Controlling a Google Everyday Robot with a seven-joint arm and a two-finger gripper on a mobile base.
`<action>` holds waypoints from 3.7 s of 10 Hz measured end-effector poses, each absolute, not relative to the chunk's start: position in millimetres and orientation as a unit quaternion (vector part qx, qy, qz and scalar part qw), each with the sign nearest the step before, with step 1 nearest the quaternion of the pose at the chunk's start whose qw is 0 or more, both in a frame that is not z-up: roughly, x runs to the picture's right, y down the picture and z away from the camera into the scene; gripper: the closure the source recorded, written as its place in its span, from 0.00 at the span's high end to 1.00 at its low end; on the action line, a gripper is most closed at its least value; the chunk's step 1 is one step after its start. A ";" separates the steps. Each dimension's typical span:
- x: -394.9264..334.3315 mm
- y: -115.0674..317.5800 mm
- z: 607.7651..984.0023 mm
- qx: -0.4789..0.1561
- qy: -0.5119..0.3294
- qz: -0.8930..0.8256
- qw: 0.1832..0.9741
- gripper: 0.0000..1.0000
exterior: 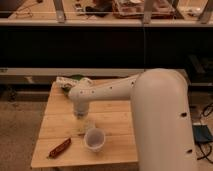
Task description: Place the white sponge in the ceramic cup
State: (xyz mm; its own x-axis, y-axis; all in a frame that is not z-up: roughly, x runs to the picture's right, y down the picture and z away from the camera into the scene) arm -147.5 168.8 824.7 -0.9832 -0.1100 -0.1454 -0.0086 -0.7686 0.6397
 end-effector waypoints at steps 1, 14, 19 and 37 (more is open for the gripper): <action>-150.2 175.3 824.8 0.091 -0.341 -0.935 0.028 0.76; -142.3 211.7 826.7 0.053 -0.353 -0.934 0.034 0.15; -156.2 162.8 785.9 0.051 -0.307 -0.950 0.005 0.00; -85.0 211.4 636.3 0.067 -0.351 -0.927 0.114 0.00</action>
